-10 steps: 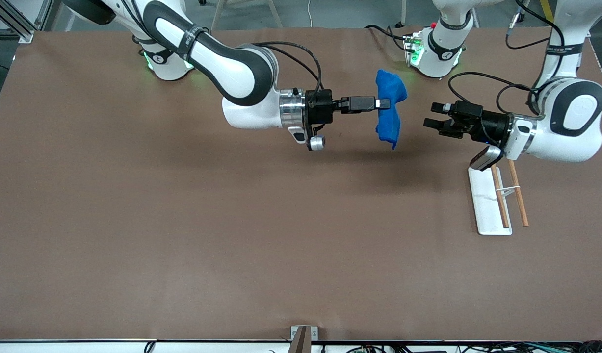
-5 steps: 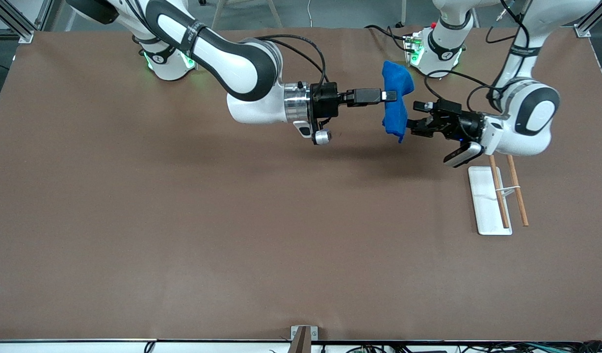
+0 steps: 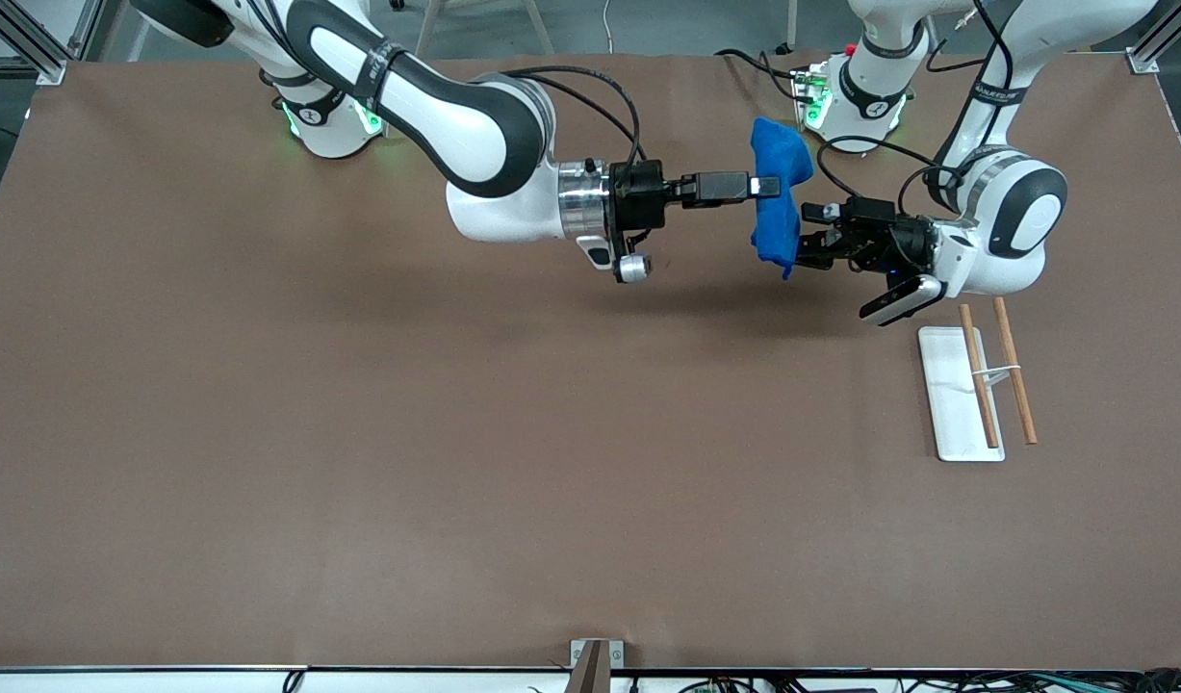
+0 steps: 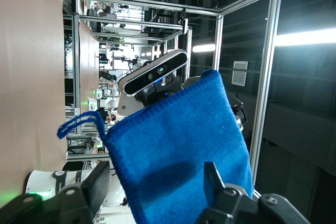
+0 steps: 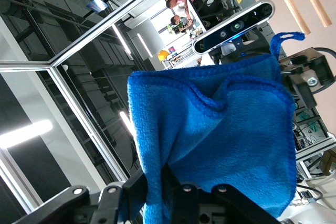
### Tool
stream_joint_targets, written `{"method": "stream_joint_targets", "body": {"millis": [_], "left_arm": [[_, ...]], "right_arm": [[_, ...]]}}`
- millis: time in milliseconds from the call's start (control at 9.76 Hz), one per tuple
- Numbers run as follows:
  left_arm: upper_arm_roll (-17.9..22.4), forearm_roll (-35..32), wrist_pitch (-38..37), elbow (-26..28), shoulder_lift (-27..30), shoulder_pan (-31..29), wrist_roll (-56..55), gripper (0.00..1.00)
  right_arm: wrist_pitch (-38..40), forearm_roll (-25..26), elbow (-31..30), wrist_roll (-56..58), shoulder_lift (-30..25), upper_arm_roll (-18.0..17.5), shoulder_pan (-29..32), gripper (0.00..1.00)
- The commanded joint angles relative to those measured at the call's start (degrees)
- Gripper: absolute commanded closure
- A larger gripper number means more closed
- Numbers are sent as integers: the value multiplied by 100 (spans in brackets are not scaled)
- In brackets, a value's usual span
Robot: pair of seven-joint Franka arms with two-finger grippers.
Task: Right arm passes towel to left arm to hang
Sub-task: 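Hold the towel up with the right gripper while the left gripper approaches, then grasp the towel with the left gripper and open the right gripper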
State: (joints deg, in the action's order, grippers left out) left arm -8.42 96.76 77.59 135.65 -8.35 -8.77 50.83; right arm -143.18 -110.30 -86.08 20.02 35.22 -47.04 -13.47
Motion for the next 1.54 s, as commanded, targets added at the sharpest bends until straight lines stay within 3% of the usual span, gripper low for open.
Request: {"method": "stream_joint_targets", "body": {"millis": [0, 102, 205, 512, 614, 717, 819, 1024, 1229, 1434], "left_arm": [[-20, 132, 187, 190, 44, -20, 155, 70], [-11, 168, 187, 172, 36, -20, 155, 82], [-11, 168, 195, 163, 36, -20, 155, 87], [-2, 168, 204, 128, 36, -20, 146, 92], [7, 159, 239, 76, 36, -11, 94, 94], [7, 151, 274, 32, 27, -11, 41, 95], [-2, 98, 388, 23, 27, -2, 32, 95], [-11, 2, 537, -100, 18, 33, 6, 96], [-11, -585, 800, -485, -52, 59, -300, 97], [-11, -1278, 1152, -784, -52, 68, -529, 100]], "right_arm": [[-52, -212, 91, 204, 55, -24, -51, 99], [-61, -212, 100, 204, 55, -33, -68, 99], [-61, -290, 100, 204, 55, -24, -68, 99], [-53, -352, 100, 230, 46, -24, -60, 96], [-52, -344, 91, 256, 37, -24, -42, 88], [-96, -222, 30, 274, -41, 2, -7, 36], [-418, 188, -136, 265, -198, 2, 80, 0], [-922, 797, -601, 230, -498, 2, 273, 0], [-888, 2154, -1163, 213, -683, 28, 781, 0], [-887, 3490, -1436, 195, -683, 640, 837, 0]]}}
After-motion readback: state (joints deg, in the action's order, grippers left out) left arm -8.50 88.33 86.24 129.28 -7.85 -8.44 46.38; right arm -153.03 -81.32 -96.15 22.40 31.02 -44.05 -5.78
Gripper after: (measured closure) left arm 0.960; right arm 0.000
